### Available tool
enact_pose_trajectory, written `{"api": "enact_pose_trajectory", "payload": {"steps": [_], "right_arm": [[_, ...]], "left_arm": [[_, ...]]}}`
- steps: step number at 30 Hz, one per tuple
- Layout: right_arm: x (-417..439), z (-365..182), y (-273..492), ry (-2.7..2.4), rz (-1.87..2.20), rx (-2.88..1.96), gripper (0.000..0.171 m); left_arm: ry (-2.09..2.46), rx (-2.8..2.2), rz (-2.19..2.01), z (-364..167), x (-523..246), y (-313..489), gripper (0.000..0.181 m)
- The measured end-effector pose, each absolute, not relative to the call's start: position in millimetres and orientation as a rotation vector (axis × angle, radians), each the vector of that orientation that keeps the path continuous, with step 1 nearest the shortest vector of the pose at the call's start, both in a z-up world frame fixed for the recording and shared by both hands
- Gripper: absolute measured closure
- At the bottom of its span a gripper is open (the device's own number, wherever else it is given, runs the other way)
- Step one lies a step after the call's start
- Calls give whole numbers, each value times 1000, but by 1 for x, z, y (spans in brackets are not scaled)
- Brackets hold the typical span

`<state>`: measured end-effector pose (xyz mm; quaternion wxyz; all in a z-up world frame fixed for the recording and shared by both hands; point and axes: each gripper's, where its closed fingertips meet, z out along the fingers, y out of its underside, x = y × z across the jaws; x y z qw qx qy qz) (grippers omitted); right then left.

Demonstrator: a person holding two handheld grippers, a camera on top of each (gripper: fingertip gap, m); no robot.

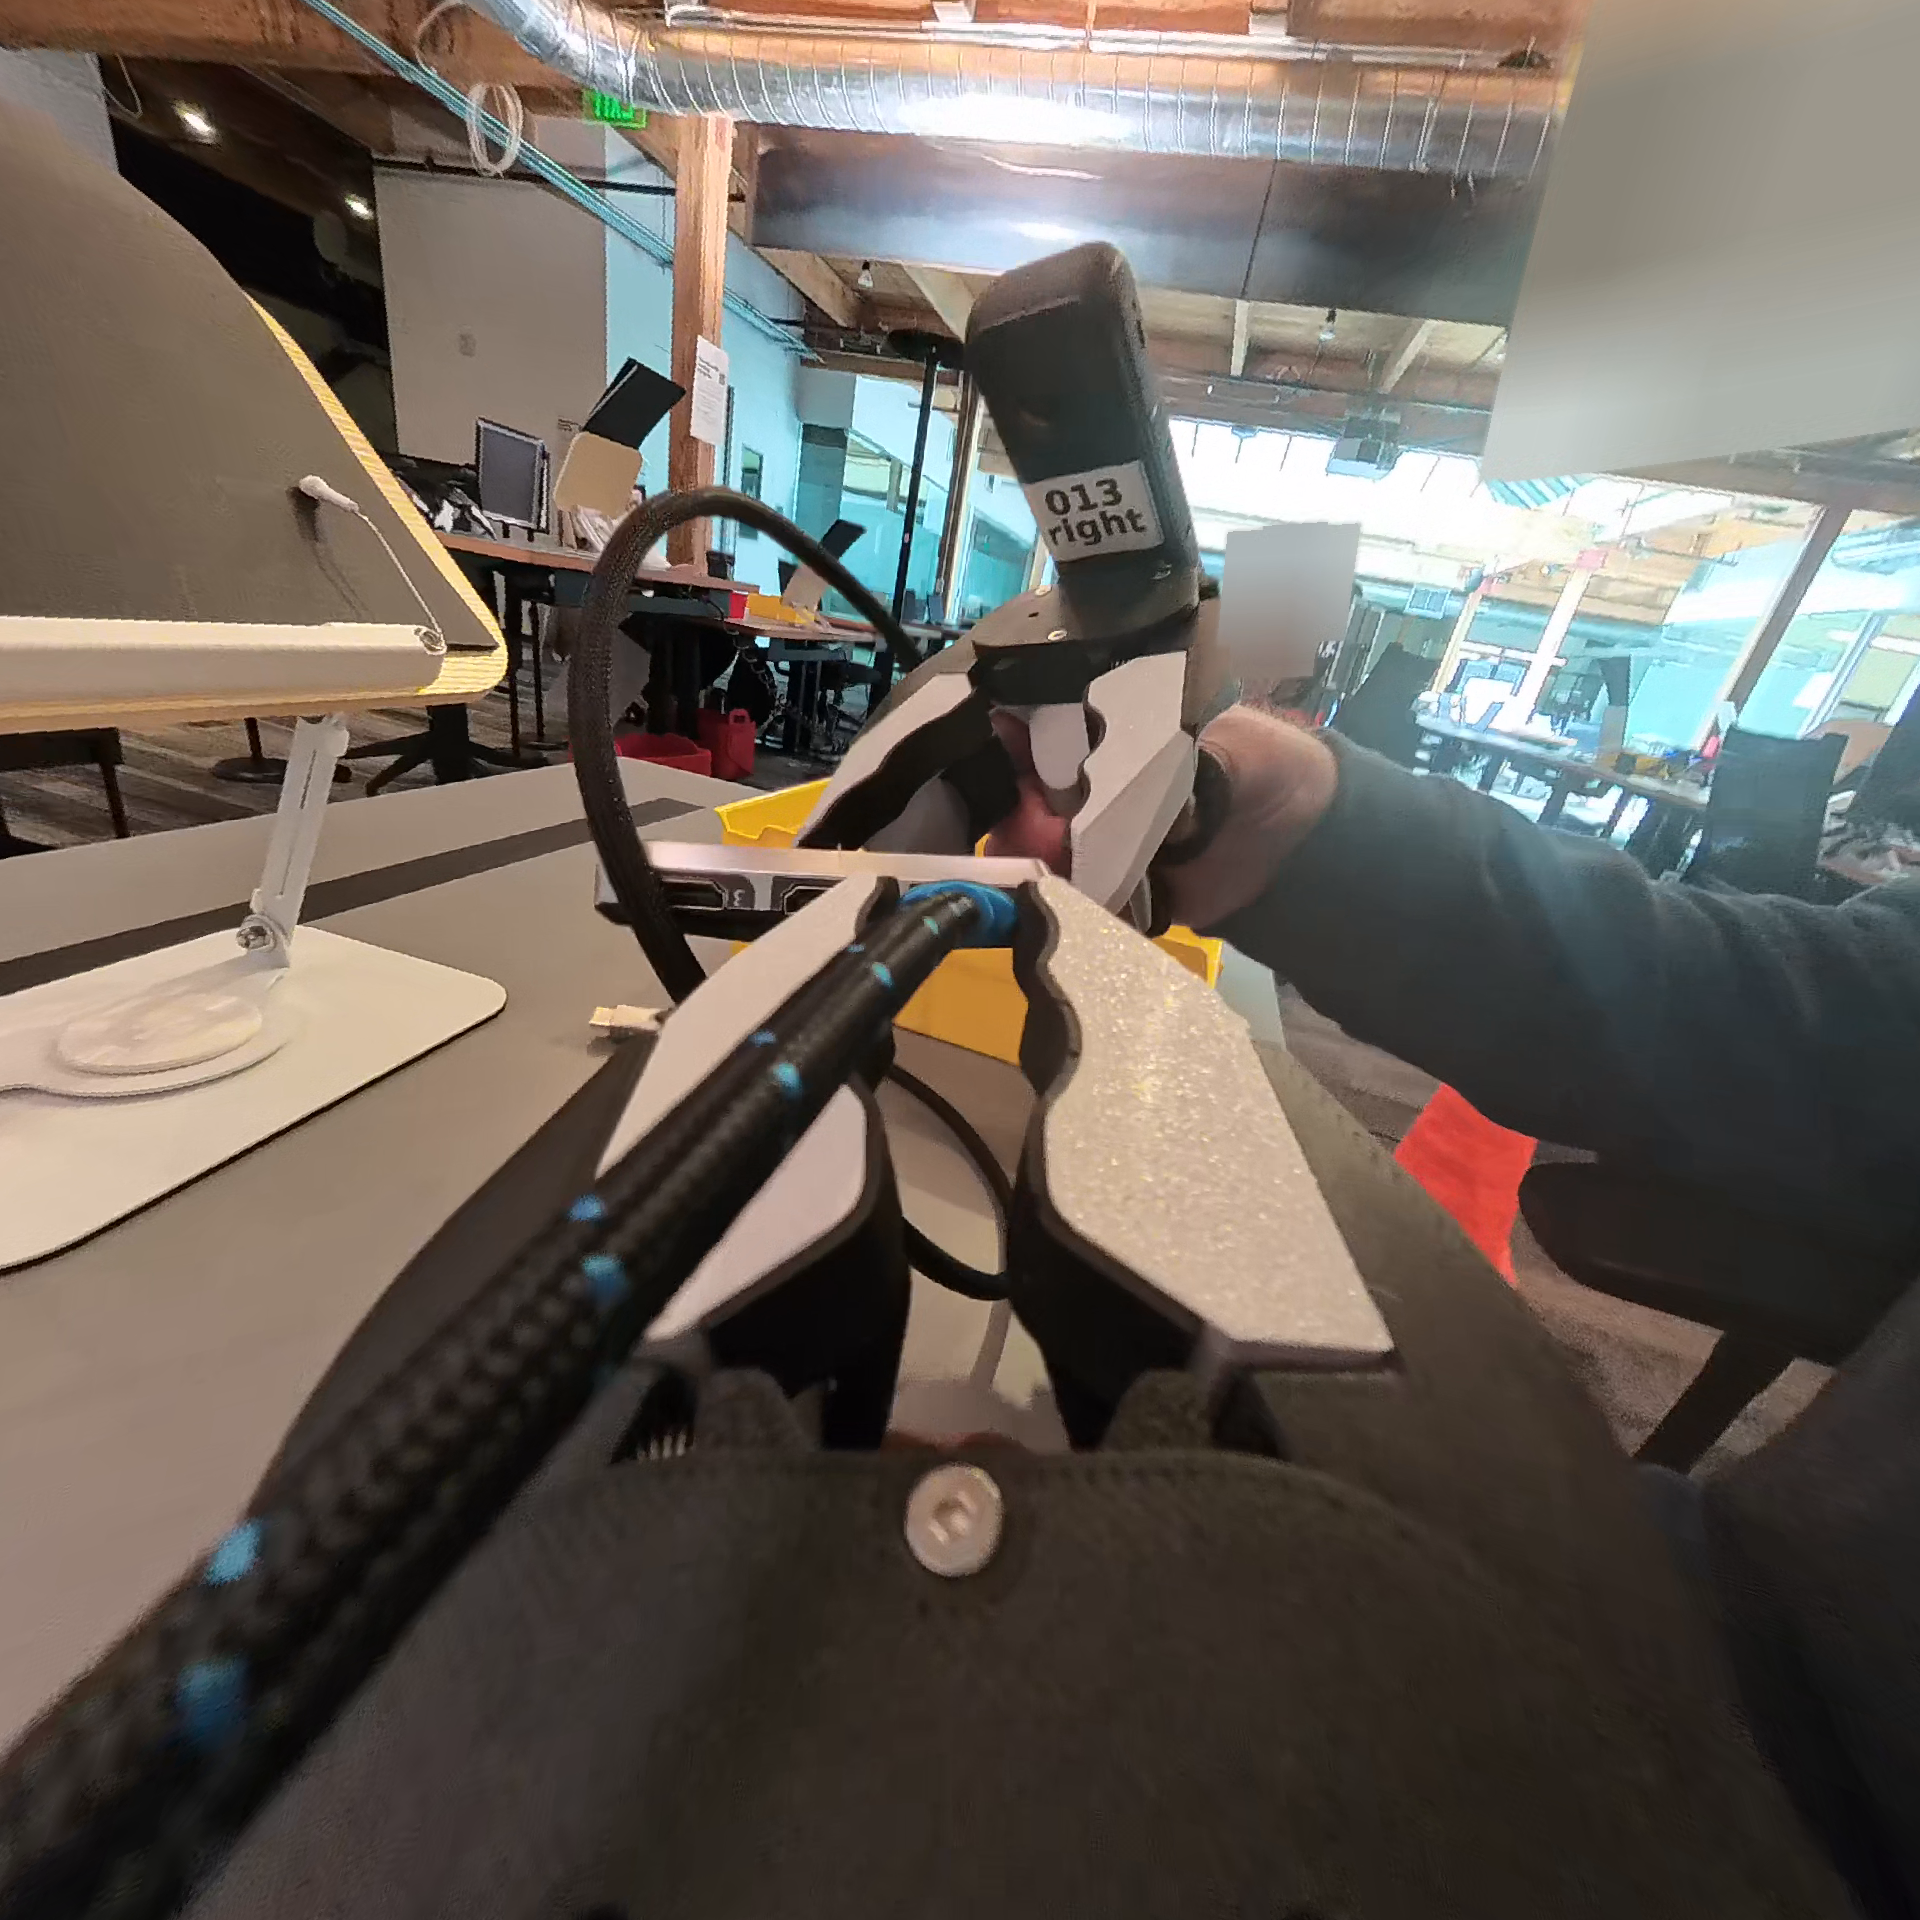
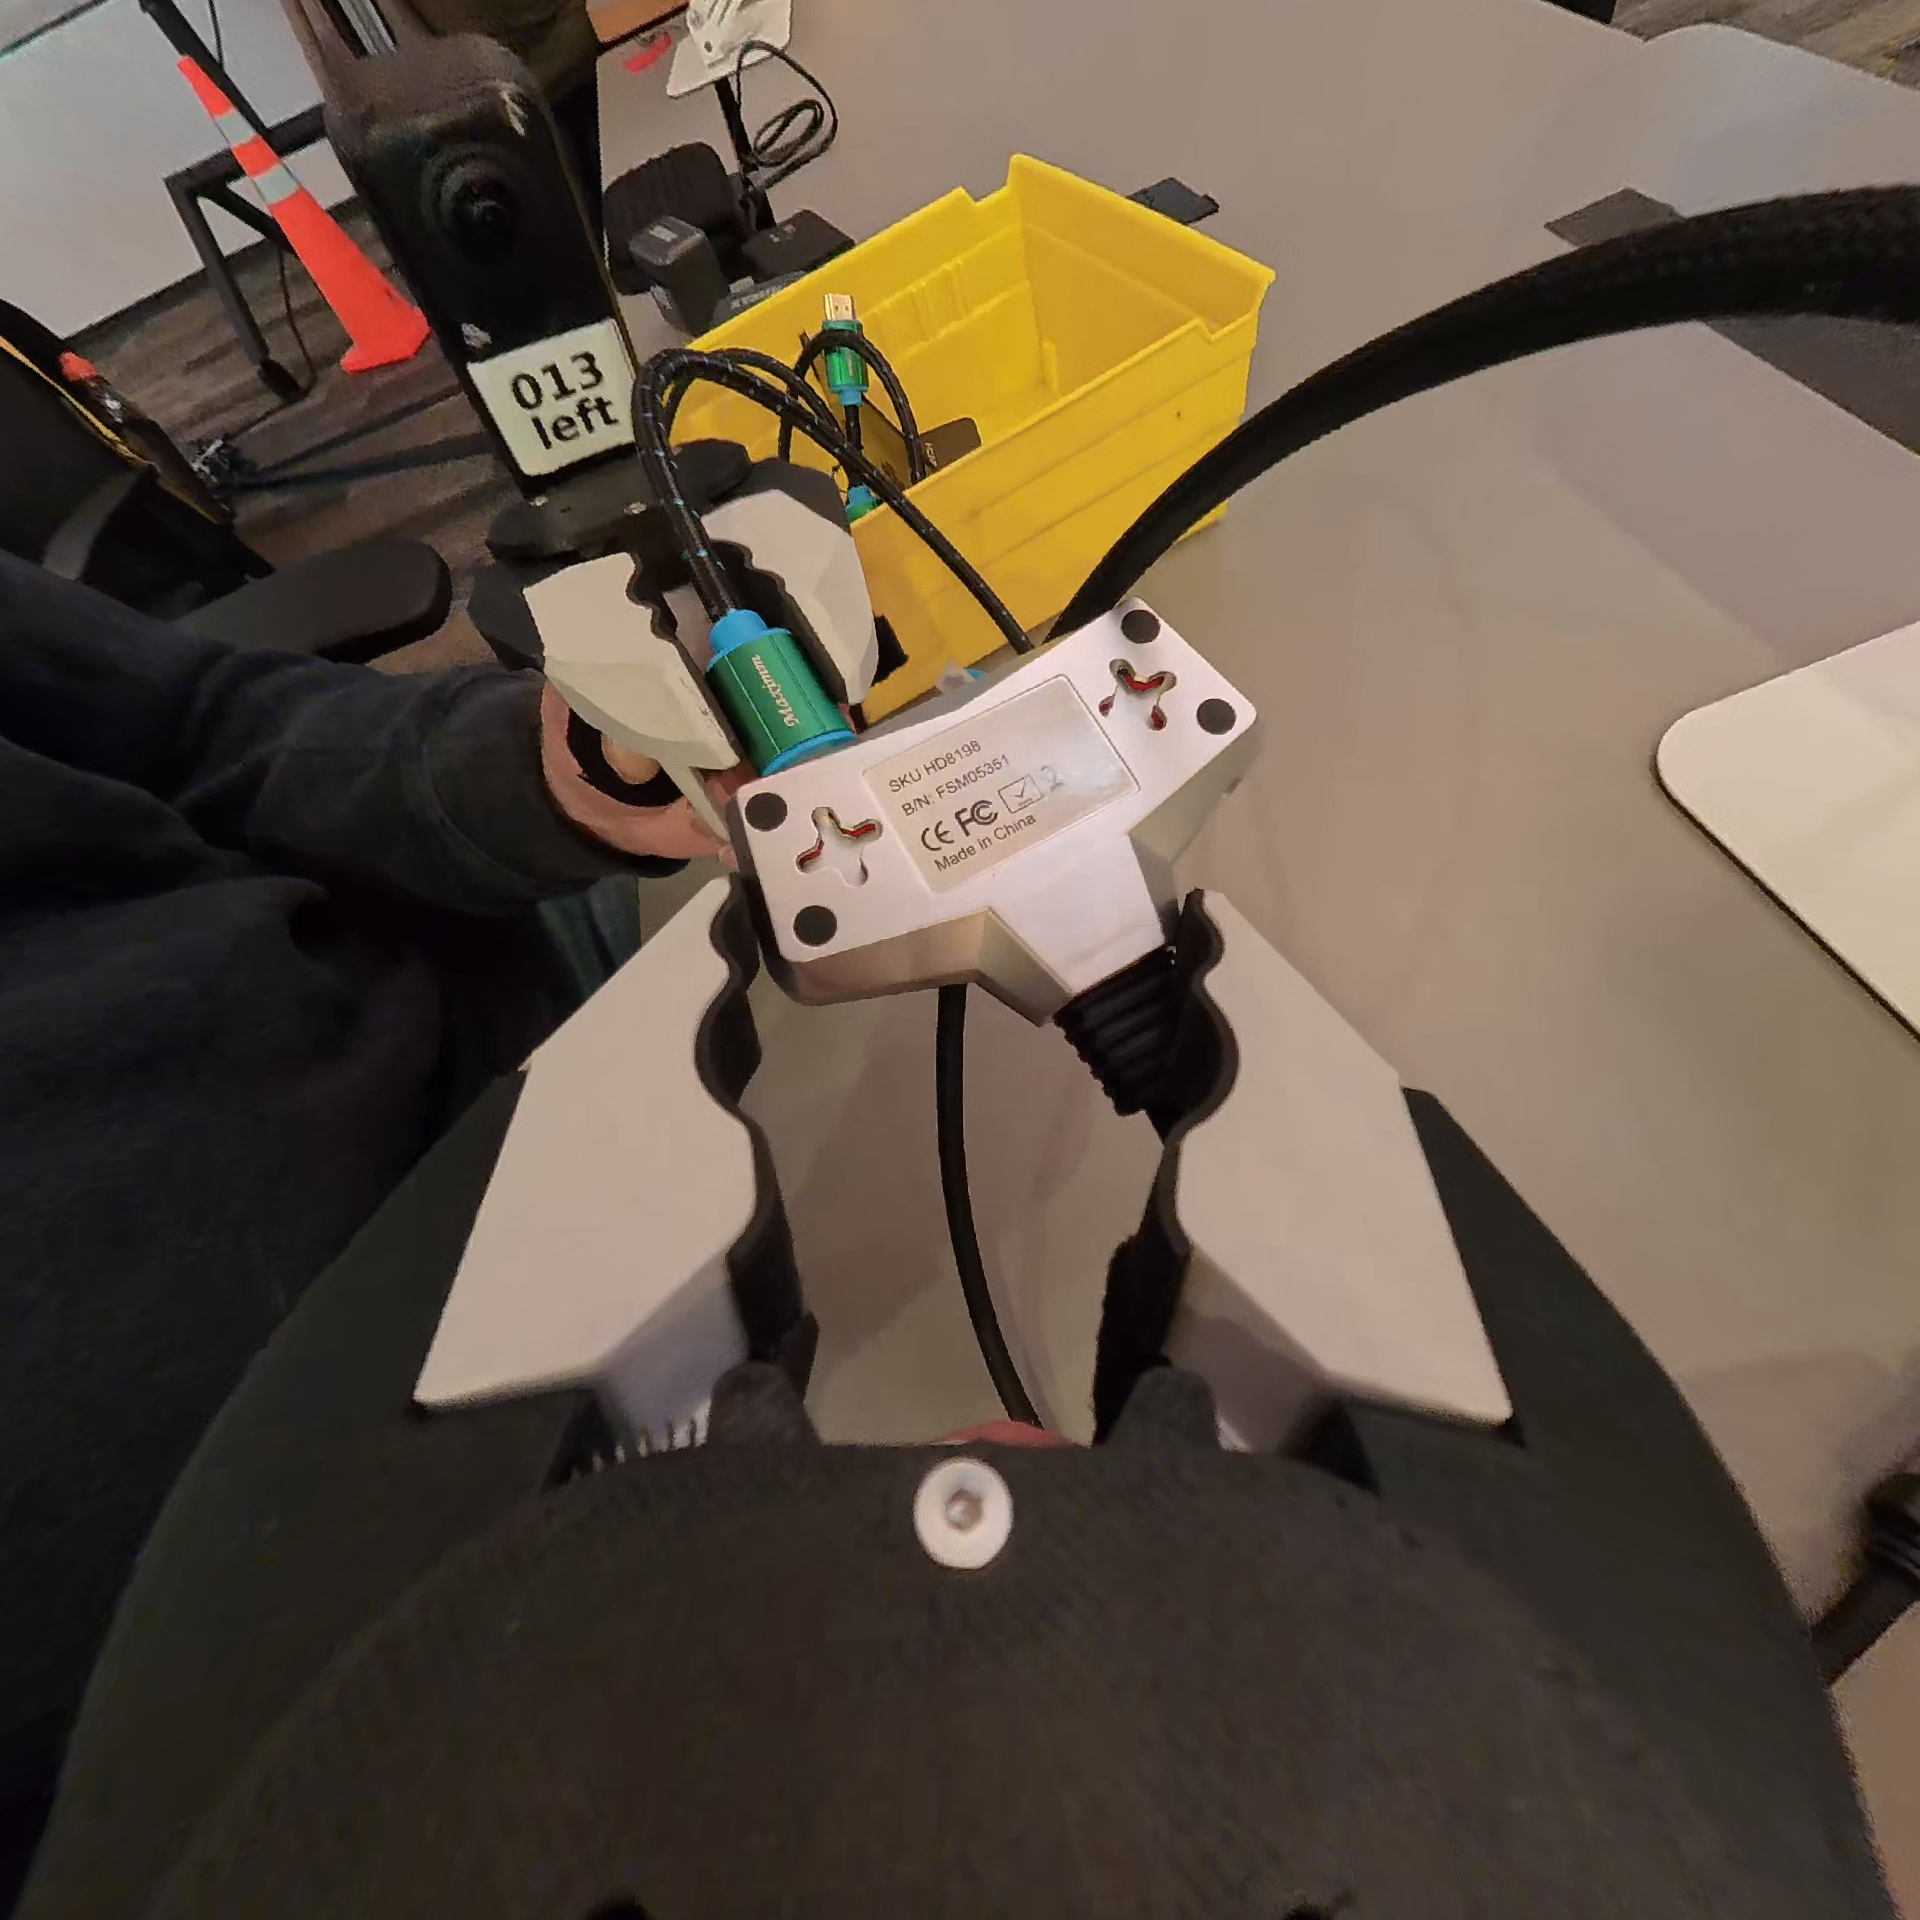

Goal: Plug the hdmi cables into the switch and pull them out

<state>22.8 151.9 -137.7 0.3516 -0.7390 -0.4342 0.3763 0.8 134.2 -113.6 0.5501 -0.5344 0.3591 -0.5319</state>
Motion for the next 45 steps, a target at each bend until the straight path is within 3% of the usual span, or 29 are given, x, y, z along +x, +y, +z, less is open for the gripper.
{"api": "enact_pose_trajectory", "payload": {"steps": [24, 30, 39, 45], "right_arm": [[30, -153, 160, -1048, 970, -1955, 90], [38, -169, 170, -979, 972, -1993, 89], [66, -193, 197, -811, 811, -2083, 90], [76, -223, 200, -848, 695, -2172, 90]], "left_arm": [[843, -1380, -1221, -127, 8, 143, 160], [834, -1479, -1144, -139, 7, 148, 132], [798, -1712, -1100, -173, 3, 146, 138], [953, -1588, -1063, -157, 9, 115, 150]]}}
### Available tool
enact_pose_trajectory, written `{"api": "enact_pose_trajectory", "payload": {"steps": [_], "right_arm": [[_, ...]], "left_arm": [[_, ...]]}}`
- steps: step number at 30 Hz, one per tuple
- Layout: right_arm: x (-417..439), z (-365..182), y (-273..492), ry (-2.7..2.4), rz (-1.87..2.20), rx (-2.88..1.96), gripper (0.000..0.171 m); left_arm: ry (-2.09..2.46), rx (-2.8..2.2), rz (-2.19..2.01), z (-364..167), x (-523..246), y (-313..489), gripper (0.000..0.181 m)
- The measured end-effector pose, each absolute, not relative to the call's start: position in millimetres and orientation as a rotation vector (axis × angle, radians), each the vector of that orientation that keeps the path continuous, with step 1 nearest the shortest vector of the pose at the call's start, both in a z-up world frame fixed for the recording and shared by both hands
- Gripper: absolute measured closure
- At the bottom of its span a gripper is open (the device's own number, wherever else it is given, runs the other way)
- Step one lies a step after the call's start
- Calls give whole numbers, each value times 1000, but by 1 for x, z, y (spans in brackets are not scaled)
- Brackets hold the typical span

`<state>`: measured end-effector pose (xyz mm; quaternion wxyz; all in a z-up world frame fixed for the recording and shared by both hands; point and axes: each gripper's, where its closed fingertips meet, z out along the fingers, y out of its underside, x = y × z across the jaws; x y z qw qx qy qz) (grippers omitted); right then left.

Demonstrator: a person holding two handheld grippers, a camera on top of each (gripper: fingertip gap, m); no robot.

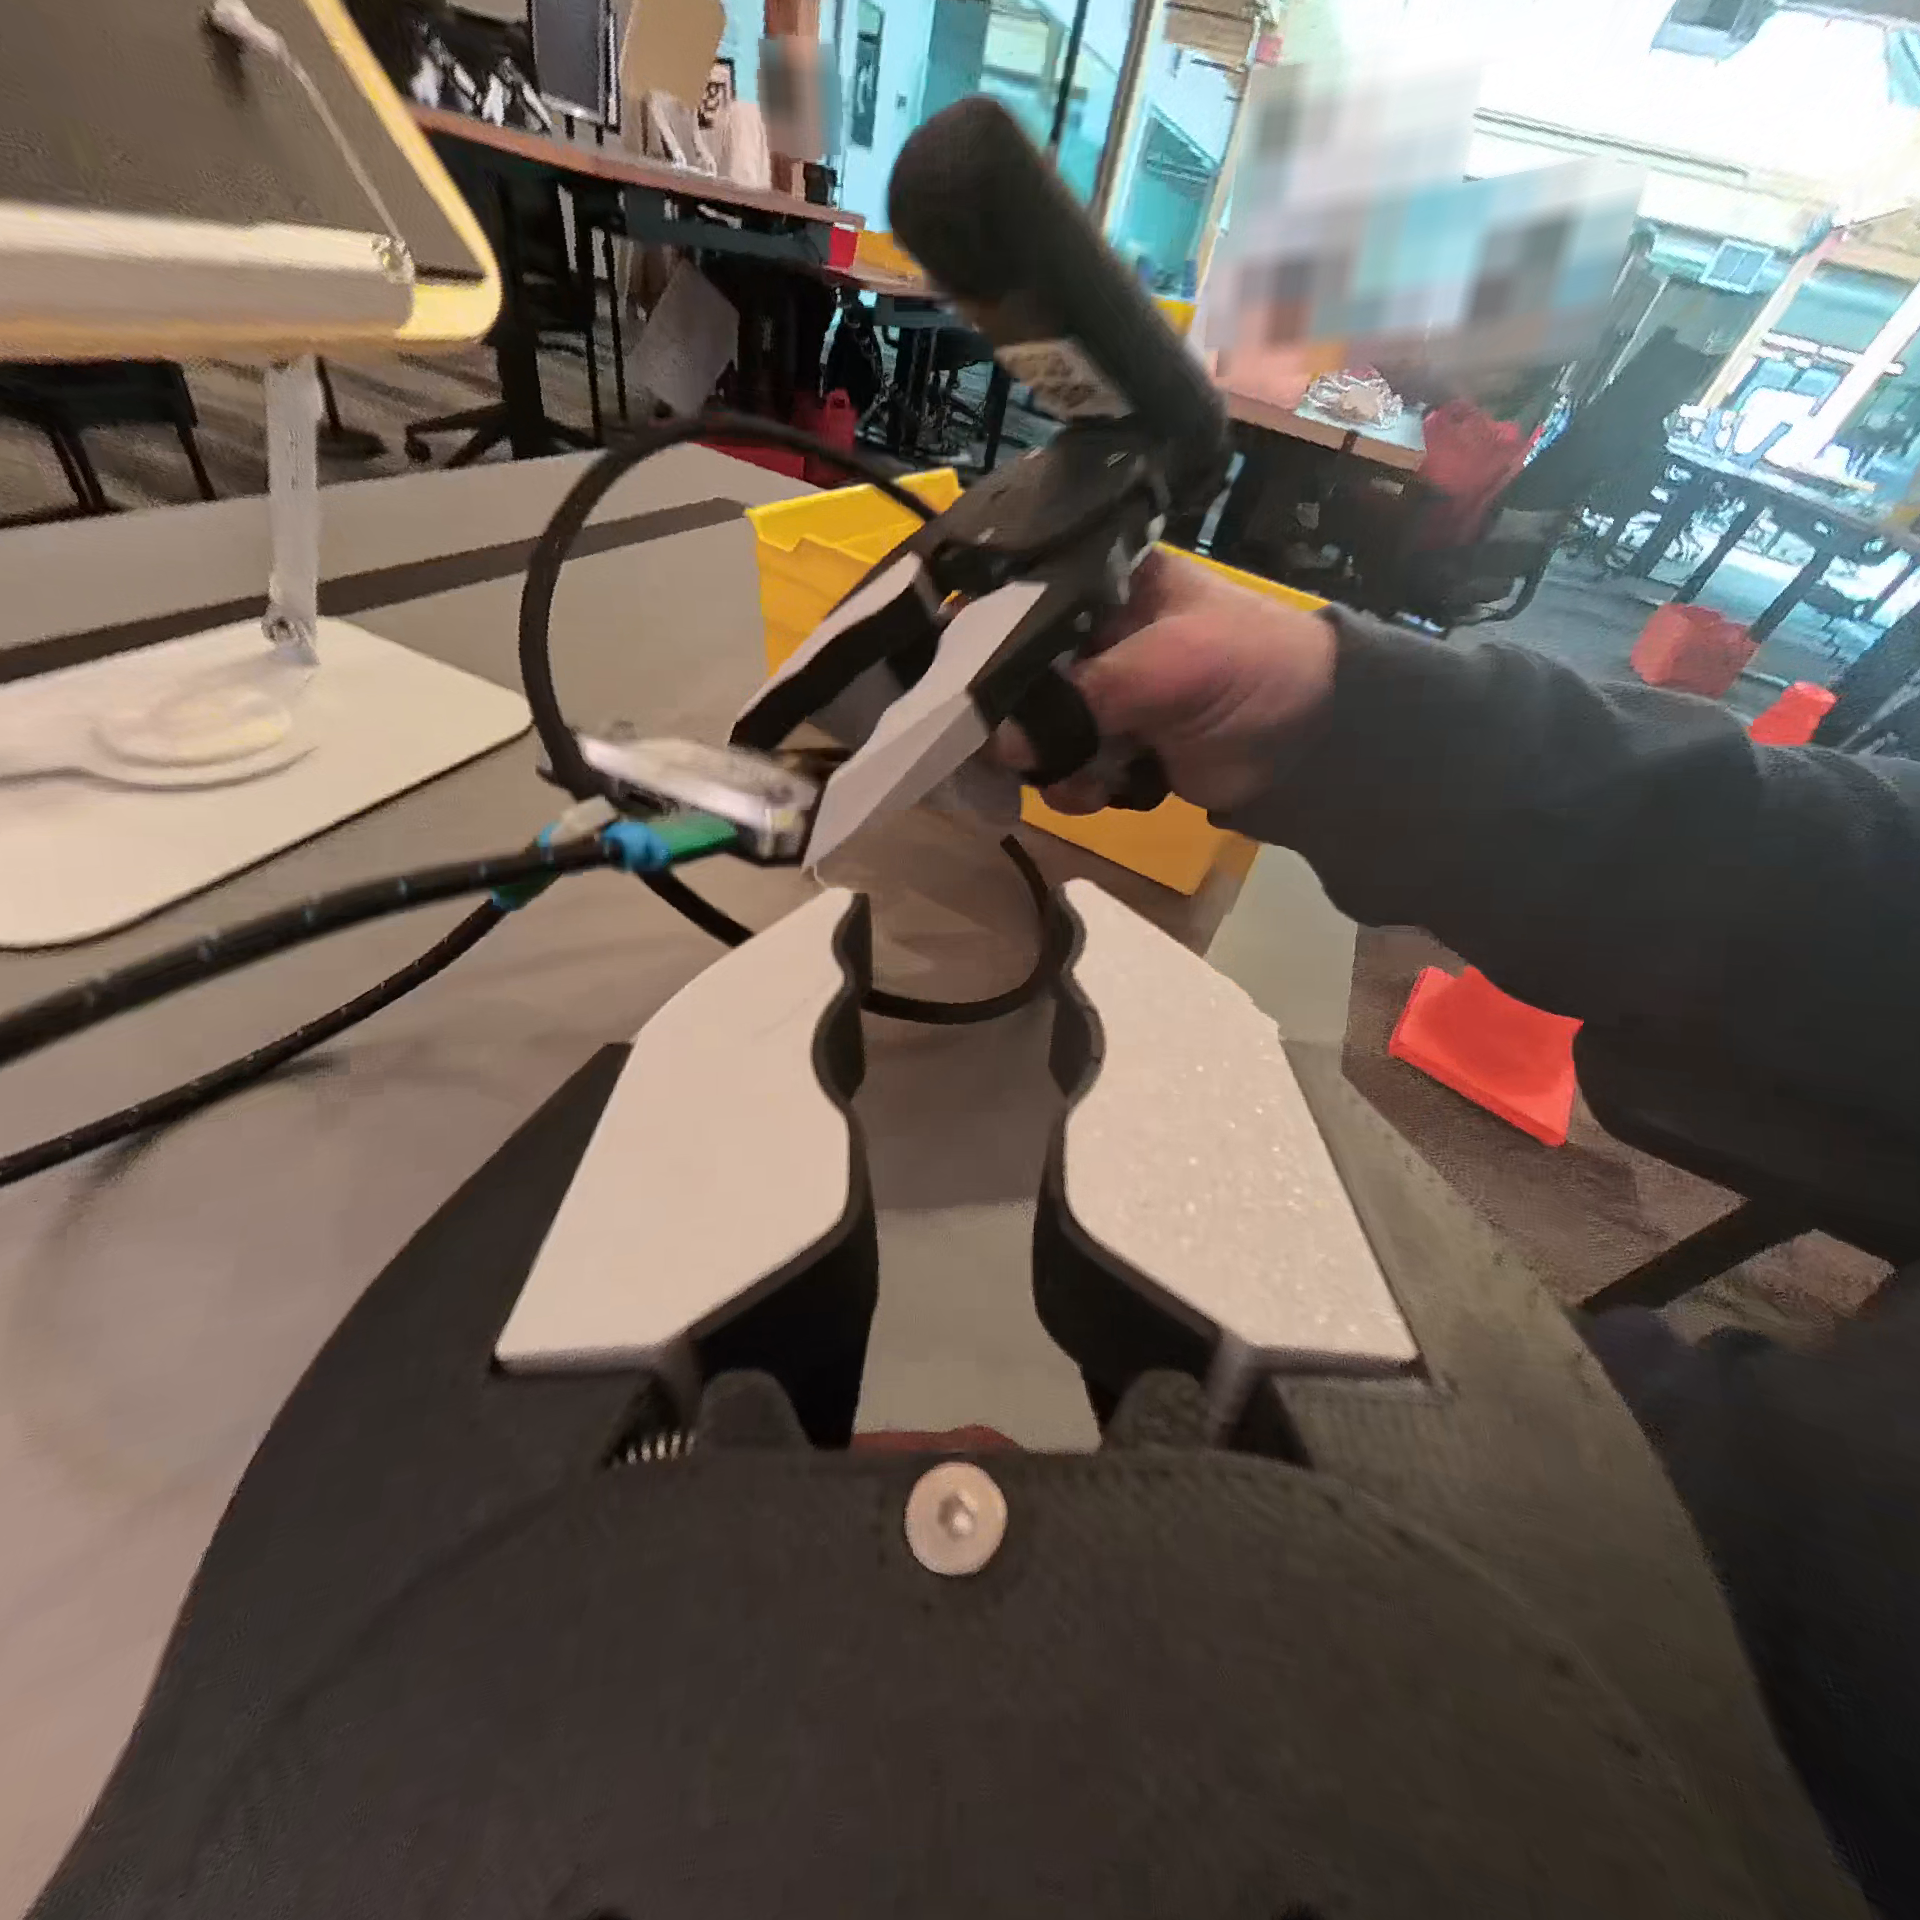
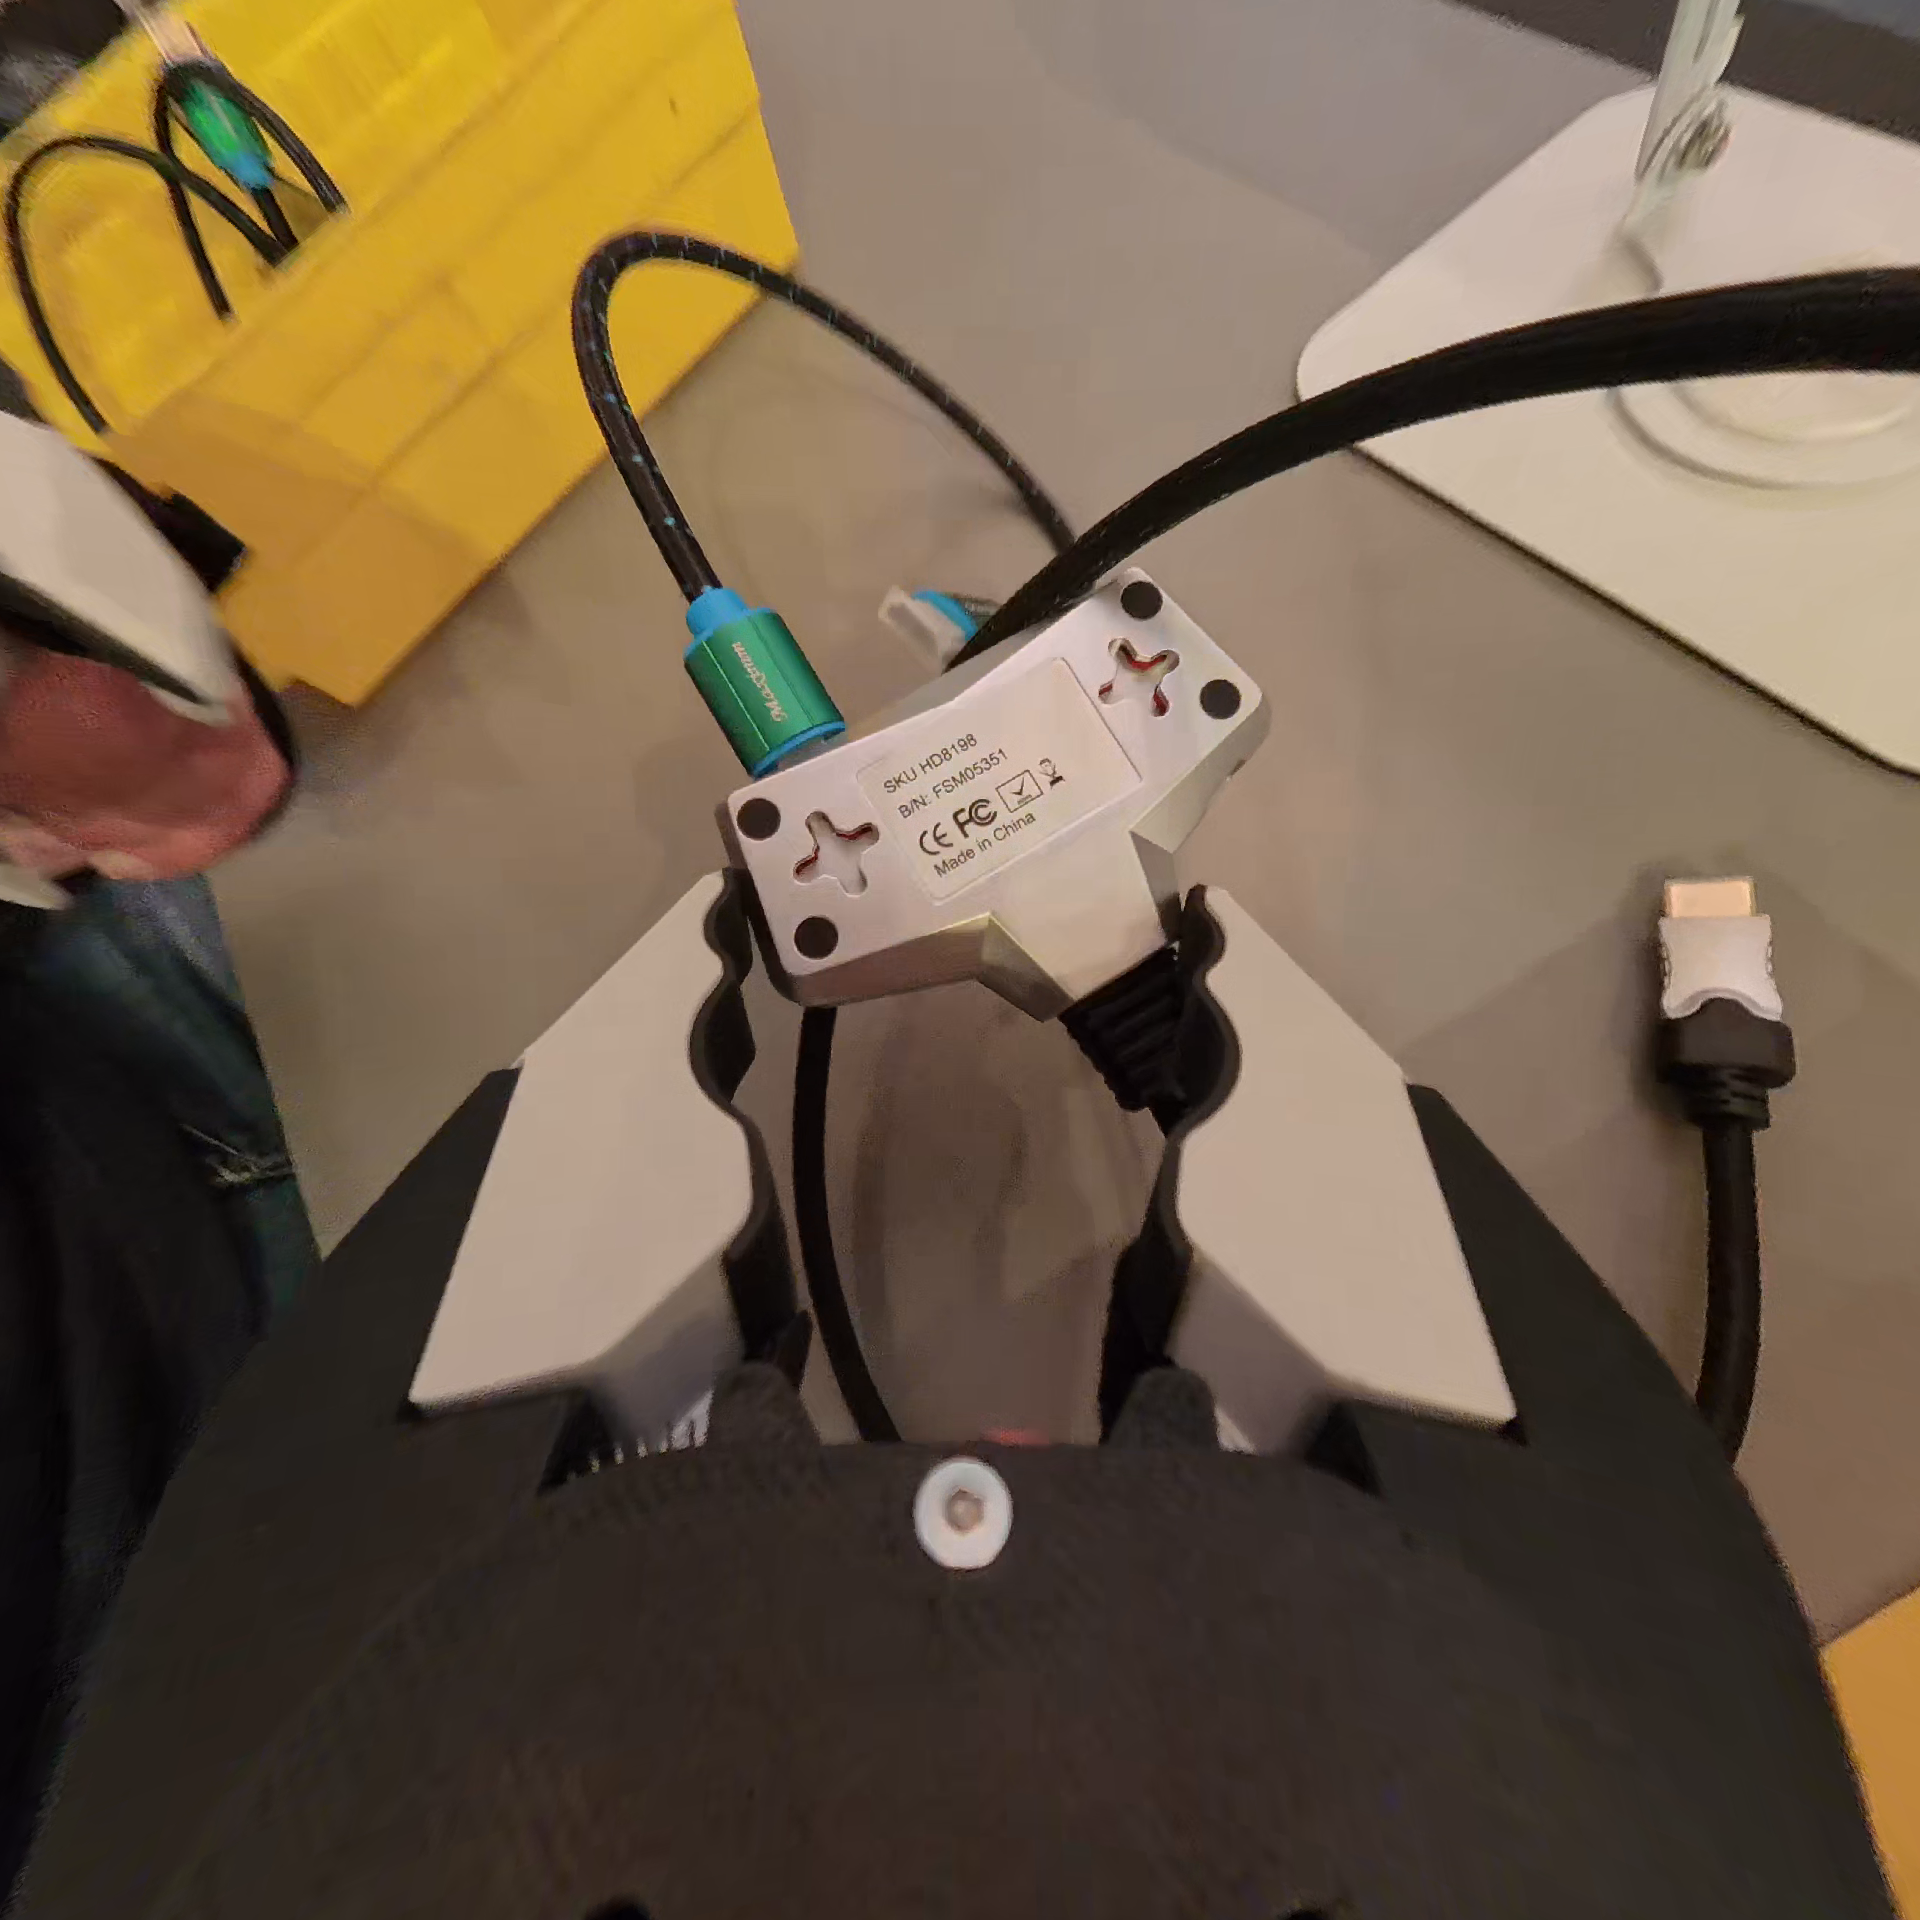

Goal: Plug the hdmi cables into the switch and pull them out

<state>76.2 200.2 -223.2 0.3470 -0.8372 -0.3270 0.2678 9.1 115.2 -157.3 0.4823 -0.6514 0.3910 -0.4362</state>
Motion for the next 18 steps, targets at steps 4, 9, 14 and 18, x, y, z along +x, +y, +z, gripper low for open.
{"api": "enact_pose_trajectory", "payload": {"steps": [4, 9, 14, 18], "right_arm": [[78, -256, 191, -981, 585, -2272, 91], [79, -284, 181, -1126, 438, -2353, 90], [78, -290, 178, -1154, 404, -2393, 90], [77, -290, 177, -1124, 454, -2413, 86]], "left_arm": [[998, -1579, -989, -153, 7, 111, 151], [1012, -1577, -982, -151, 6, 108, 151], [1048, -1594, -928, -151, 5, 103, 151], [1058, -1610, -850, -147, -3, 104, 147]]}}
